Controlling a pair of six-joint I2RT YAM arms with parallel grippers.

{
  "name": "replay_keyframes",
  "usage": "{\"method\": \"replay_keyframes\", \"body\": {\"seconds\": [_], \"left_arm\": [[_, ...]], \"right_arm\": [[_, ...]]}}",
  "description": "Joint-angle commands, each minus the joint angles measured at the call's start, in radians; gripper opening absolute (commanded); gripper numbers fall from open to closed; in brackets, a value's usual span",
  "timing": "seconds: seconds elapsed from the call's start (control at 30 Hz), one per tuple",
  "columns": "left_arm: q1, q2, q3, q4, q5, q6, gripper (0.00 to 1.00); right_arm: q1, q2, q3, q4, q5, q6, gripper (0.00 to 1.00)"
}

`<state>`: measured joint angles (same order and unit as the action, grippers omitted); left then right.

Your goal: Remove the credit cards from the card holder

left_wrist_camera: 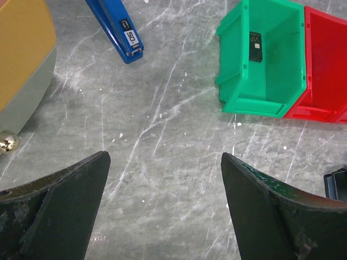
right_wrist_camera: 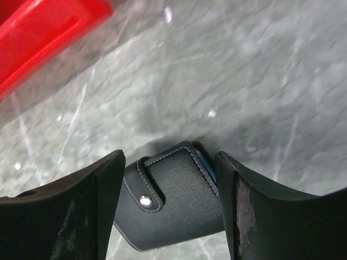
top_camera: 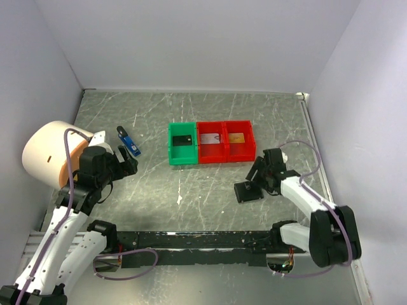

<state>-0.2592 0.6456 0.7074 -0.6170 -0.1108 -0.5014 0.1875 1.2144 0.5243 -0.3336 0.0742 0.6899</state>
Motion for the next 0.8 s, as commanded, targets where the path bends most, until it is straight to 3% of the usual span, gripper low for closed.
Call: {"method": "replay_keyframes", "body": {"seconds": [0.0, 0.1, 0.23, 0.4, 0.53, 0.77], "left_arm": [[-0.008, 0.016, -0.005, 0.028, 0.017, 0.011, 0.95], [-0.007, 0.029, -0.003, 0.031, 0.021, 0.013, 0.95], [-0.008, 0.032, -0.003, 0.027, 0.014, 0.009, 0.95], [-0.008, 0.028, -0.003, 0.022, 0.005, 0.004, 0.95], [-0.008, 0.025, -0.004, 0.02, -0.001, 0.002, 0.95], [-0.008, 0.025, -0.003, 0.018, -0.002, 0.0, 0.95]], "right_arm": [[0.04, -0.116, -0.102, 0.025, -0.186, 0.105, 0.68], [0.13, -0.172, -0.16, 0.058, -0.284, 0.181, 0.69], [0.369, -0.207, -0.188, 0.167, -0.343, 0.236, 0.69], [0.562, -0.128, -0.048, 0.104, -0.289, 0.116, 0.69], [0.621, -0.1, 0.073, -0.024, -0.107, 0.005, 0.69], [0.643, 0.04, 0.216, -0.107, 0.011, -0.179, 0.62]]}}
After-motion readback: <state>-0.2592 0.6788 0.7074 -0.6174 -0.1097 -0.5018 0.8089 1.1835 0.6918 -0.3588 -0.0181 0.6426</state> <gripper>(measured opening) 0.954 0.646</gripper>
